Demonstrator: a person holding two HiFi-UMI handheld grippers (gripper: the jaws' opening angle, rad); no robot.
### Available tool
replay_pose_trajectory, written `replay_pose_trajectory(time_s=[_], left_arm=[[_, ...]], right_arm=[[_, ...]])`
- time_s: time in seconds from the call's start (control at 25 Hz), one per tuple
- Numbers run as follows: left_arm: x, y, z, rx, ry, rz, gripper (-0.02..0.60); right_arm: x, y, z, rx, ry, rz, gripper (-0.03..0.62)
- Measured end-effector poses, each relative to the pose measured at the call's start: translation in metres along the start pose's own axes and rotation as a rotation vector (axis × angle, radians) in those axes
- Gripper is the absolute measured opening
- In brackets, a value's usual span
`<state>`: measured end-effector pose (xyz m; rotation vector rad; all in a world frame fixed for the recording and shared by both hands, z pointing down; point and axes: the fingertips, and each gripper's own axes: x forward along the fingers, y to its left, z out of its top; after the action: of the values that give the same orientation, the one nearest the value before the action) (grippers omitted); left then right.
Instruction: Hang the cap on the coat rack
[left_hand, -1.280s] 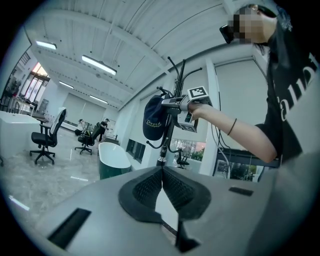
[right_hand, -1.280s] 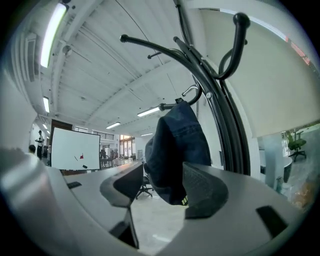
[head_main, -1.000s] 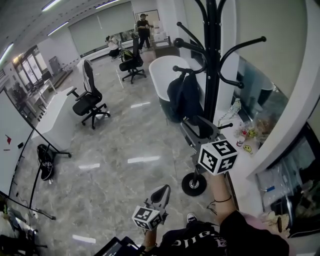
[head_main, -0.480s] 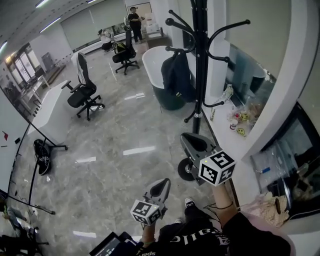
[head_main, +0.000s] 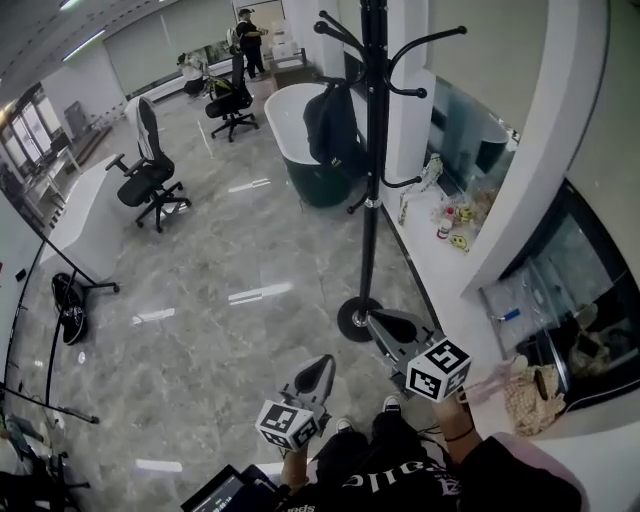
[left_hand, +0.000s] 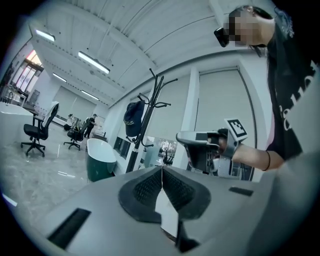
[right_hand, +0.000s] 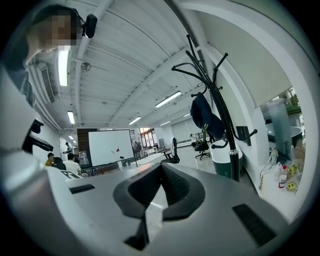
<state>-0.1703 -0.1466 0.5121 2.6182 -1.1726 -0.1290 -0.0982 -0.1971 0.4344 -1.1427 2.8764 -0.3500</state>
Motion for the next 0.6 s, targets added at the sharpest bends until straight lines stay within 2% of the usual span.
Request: replay_pose_trajectory(time_s=[0.16, 0.32, 0.44, 0.6], left_arm=[[-0.007, -0.022, -0.01, 0.01, 0.007, 0.01, 0.005], [-0.009, -0.055, -0.013, 0.037, -0.003, 0.028, 0.005], [-0.006, -0.09, -0.017, 0.052, -0.008, 0.05, 0.005], [0.002, -0.152, -0.033, 0.012, -0.031, 0.065, 0.005]], right_arm=[[-0.029, 0.015, -0.028, 0.038, 0.029, 0.033, 0.017], [-0.07, 0.03, -0.051, 0.006, 0.074, 0.067, 0.017], [-0.116, 0.03, -0.068, -0.001, 0.105, 0.071, 0.015], [-0.193, 0.019, -0.089, 0.014, 0.131, 0.057, 0.016]])
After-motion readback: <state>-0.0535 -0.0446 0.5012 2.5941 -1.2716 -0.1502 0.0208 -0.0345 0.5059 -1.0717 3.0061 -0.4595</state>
